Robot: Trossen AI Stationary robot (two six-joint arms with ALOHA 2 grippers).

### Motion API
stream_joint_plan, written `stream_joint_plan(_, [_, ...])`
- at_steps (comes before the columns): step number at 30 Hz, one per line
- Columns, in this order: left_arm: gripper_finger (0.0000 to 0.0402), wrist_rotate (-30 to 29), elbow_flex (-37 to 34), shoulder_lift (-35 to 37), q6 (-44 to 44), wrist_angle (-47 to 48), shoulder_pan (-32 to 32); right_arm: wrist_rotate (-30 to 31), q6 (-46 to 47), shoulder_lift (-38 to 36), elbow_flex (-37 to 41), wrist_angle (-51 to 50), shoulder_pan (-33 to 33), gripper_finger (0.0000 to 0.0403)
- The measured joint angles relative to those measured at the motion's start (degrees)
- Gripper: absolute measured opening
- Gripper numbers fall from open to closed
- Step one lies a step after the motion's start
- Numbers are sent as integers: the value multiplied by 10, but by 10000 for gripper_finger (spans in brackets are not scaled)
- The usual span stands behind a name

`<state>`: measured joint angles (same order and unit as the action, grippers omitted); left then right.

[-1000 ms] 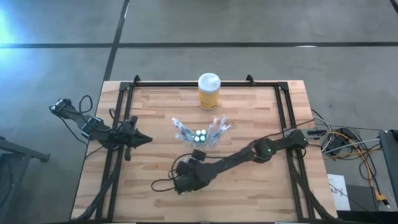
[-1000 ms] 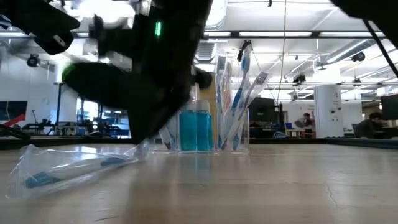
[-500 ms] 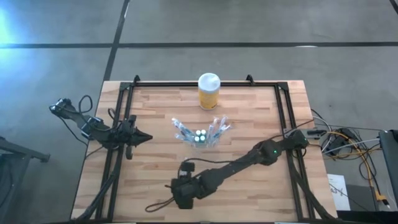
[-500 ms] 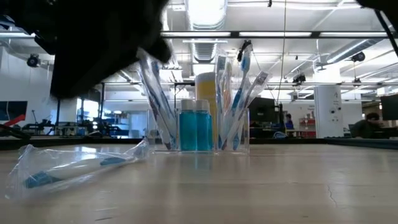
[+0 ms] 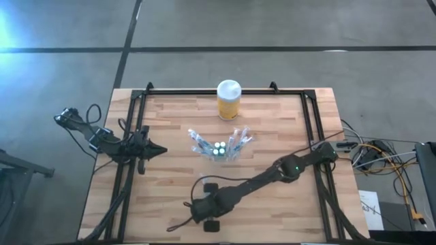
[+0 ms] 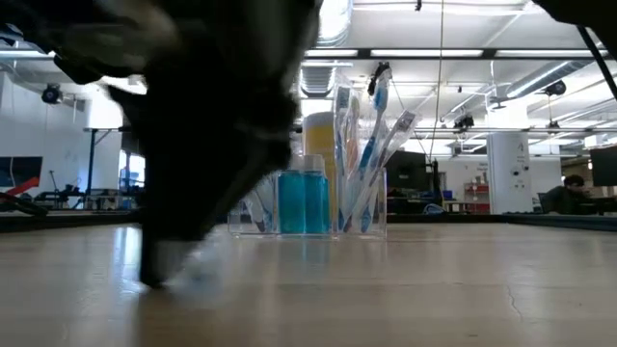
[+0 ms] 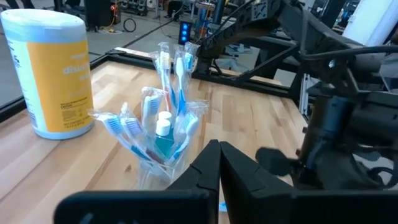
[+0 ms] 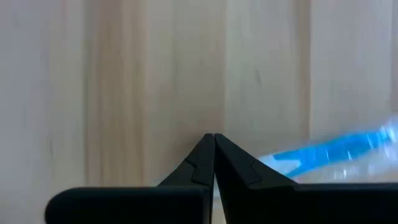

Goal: Pick & Place toothbrushing station
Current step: Put the blue toothbrush into the transparent organizer

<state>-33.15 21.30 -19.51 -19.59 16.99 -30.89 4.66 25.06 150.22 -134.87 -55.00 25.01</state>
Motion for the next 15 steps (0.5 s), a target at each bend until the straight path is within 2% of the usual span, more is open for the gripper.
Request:
stream_joint_plan(9, [9,0,0,0,-3,0,0,42,105,-17,2,-145,21,8])
stream_joint_plan(15, [11,0,0,0,-3,0,0,133,182,-38,3,-259,30,8])
